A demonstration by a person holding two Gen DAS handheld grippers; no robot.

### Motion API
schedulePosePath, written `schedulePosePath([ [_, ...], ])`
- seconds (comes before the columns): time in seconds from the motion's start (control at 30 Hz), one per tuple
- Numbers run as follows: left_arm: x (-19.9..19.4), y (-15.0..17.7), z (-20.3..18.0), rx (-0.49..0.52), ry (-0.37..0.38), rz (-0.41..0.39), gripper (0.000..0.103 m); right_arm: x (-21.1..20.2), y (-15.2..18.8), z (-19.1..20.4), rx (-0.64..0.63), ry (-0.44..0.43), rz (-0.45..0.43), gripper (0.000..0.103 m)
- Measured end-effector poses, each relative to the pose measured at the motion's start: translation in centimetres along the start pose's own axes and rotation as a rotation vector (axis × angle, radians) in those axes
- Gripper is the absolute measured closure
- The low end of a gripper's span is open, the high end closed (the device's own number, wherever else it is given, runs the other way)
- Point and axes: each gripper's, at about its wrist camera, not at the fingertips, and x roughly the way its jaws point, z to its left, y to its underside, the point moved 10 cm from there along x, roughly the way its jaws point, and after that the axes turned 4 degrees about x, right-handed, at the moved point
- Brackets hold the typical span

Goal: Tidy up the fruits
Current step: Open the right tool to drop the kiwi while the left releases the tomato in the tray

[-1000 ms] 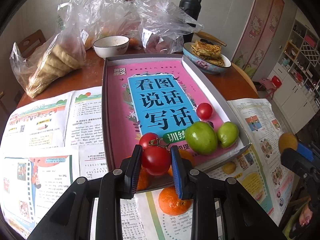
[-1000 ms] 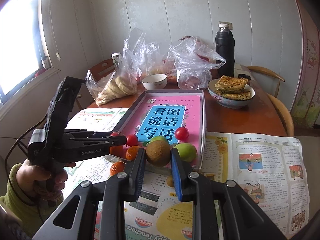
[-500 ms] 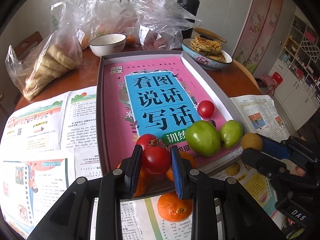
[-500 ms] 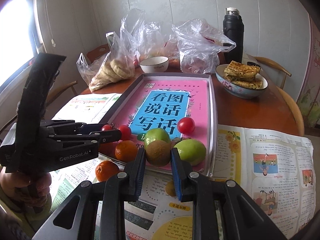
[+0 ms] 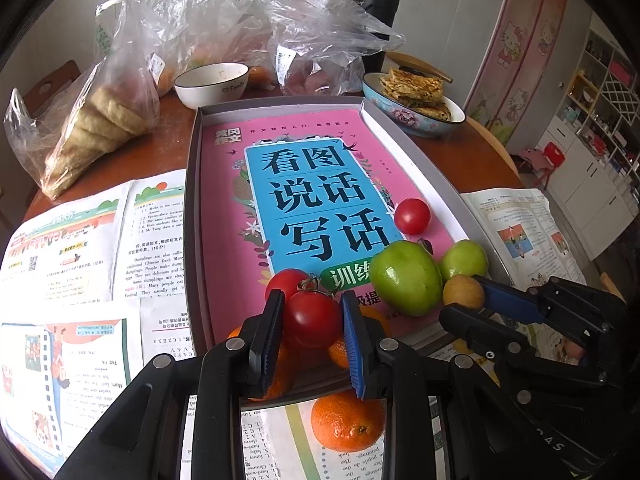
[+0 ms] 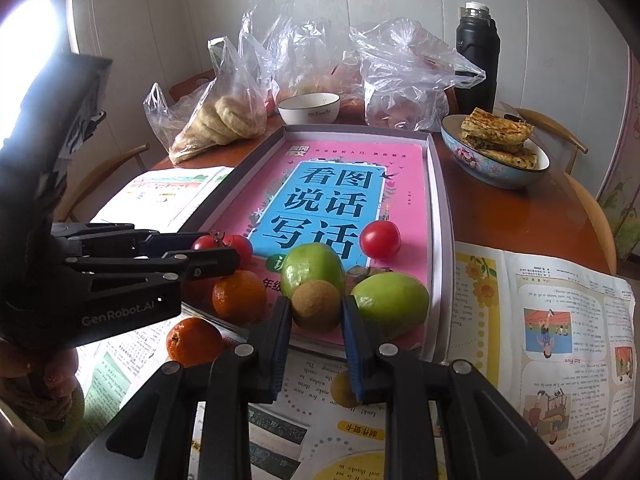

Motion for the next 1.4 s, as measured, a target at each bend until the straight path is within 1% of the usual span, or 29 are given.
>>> schedulePosePath([
  [0.33, 0.0, 0.0, 0.1, -0.003, 0.001, 0.000, 0.074, 0.1, 0.3, 0.0, -0.003, 0.008, 0.000, 0.076],
  [0.4, 0.0, 0.0, 0.1, -0.004, -0.001, -0.001, 0.074, -0.2, 0.3, -0.1, -0.001, 0.006, -0.002, 0.074],
  [0.43, 0.0, 0.0, 0.1, -0.005, -0.001, 0.000, 0.074, -0.3, 0.3, -0.1, -0.003, 0.007, -0.003, 0.070],
  [0.47, 0.0, 0.0, 0.1, -0.005, -0.001, -0.001, 0.074, -0.4, 0.3, -0.1, -0.002, 0.007, -0.007, 0.068],
  [0.6, 0.0, 0.0, 0.1, -0.008, 0.000, -0.002, 0.074, -0.8, 0.4, -0.3, 0.011, 0.003, -0.012, 0.067],
  [0.63, 0.0, 0.0, 0.2, -0.007, -0.004, -0.002, 0.074, -0.9, 0.4, -0.4, 0.021, 0.001, -0.012, 0.065],
  [0.67, 0.0, 0.0, 0.2, -0.007, -0.007, -0.003, 0.073, -1.1, 0.4, -0.5, 0.031, -0.002, -0.012, 0.060],
  [0.73, -0.1, 0.0, 0.2, -0.011, -0.007, -0.003, 0.073, -1.4, 0.4, -0.7, 0.049, -0.011, -0.022, 0.055],
  [0.77, -0.1, 0.0, 0.2, -0.013, -0.007, -0.004, 0.073, -1.5, 0.4, -0.7, 0.050, -0.011, -0.024, 0.055],
  [0.83, -0.1, 0.1, 0.2, -0.016, -0.006, -0.005, 0.071, -1.8, 0.3, -0.9, 0.054, -0.008, -0.029, 0.055],
  [1.0, -0.3, 0.1, 0.1, -0.014, -0.016, -0.011, 0.058, -2.1, 0.3, -1.0, 0.065, -0.008, -0.034, 0.051],
  [1.13, -0.6, 0.0, 0.2, -0.019, -0.019, -0.015, 0.054, -2.4, 0.4, -1.1, 0.068, -0.007, -0.038, 0.050],
  [1.2, -0.8, 0.0, 0.3, -0.024, -0.015, -0.019, 0.050, -2.5, 0.4, -1.2, 0.070, -0.005, -0.039, 0.050],
  [1.33, -1.5, 0.2, 0.3, -0.030, -0.014, -0.026, 0.048, -2.9, 0.4, -1.4, 0.074, -0.002, -0.045, 0.050],
  [1.4, -1.9, 0.3, 0.4, -0.037, -0.009, -0.032, 0.040, -3.1, 0.5, -1.6, 0.079, -0.001, -0.048, 0.050],
])
